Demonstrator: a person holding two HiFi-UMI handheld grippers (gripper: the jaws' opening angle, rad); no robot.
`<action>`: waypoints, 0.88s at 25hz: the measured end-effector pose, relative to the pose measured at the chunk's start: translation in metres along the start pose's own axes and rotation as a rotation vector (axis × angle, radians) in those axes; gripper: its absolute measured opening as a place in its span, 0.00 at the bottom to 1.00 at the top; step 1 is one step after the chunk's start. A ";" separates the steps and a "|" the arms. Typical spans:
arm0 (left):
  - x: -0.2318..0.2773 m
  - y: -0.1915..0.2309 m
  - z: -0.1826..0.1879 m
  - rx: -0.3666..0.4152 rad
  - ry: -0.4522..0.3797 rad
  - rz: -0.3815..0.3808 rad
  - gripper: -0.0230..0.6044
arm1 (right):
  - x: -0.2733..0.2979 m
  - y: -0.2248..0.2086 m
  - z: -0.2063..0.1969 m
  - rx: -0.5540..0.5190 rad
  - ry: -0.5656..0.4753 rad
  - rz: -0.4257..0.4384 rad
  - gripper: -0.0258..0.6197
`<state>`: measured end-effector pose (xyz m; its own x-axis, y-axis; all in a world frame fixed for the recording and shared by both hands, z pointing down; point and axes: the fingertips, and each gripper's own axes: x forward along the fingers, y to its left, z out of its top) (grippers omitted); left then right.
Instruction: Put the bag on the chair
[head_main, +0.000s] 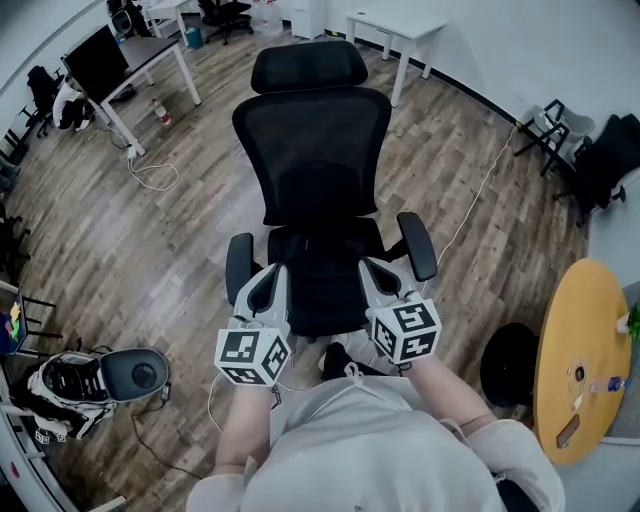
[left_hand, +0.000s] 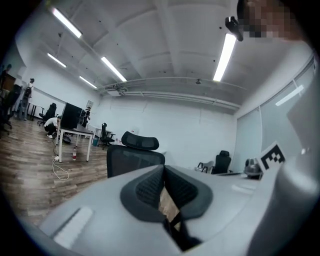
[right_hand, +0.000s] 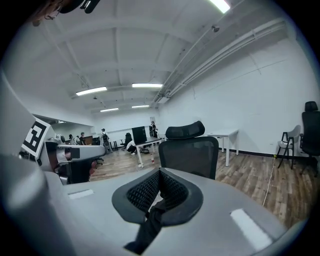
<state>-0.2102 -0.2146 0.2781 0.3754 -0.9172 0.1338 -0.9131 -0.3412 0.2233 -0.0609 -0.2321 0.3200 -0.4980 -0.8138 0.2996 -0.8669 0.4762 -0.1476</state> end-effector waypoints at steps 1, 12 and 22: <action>0.000 0.000 -0.001 0.005 0.004 0.001 0.05 | 0.000 0.001 0.000 -0.008 0.000 -0.003 0.03; -0.001 -0.004 -0.017 0.003 0.048 0.023 0.05 | -0.003 0.000 -0.008 -0.016 -0.003 -0.002 0.03; 0.000 -0.003 -0.026 -0.011 0.066 0.037 0.05 | -0.001 -0.008 -0.023 -0.006 0.028 -0.011 0.04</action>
